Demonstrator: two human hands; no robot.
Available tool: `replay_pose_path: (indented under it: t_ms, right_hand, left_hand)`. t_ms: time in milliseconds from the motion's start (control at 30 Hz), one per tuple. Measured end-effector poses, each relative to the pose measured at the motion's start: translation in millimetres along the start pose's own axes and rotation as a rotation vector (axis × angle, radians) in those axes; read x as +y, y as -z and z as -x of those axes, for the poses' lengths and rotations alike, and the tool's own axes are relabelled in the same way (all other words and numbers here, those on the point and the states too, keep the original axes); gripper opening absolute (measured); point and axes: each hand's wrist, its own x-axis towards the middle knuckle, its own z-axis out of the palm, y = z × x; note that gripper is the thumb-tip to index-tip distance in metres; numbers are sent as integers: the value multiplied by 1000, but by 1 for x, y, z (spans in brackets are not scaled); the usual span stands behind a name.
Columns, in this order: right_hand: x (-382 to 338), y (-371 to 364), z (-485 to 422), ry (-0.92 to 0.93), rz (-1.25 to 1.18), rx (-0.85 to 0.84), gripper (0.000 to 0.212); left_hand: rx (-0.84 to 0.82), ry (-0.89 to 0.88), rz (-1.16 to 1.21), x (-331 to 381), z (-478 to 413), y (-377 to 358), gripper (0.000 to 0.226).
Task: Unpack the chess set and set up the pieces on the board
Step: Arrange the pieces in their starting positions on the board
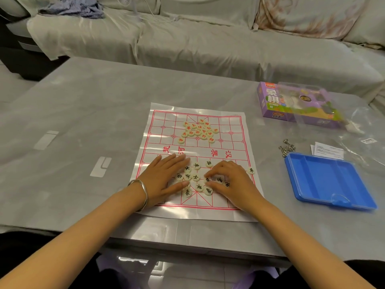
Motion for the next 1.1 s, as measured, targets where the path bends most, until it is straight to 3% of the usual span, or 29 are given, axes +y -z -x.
replay_pose_path:
  t_ms: [167,400,567,1000,1100]
  right_hand:
    - [-2,7,-6,-11,82,19,24]
    - [-11,6,-23,-19,126,48,25]
    - [-15,3,-32,-58,66,114,23]
    - [-24,-10,-37,-55,-5,123,20]
    - [-31,-6,-29,-30,19,169,24]
  left_hand:
    - [-32,-85,-39,15,-7,-2,90]
    - [-22,-129,-205,14,-7,11,100]
    - [12,-124,-59,11,3,14,99]
    - [39,-54,-74,5,14,23,110]
    - [78,-21,26,3,15,27,97]
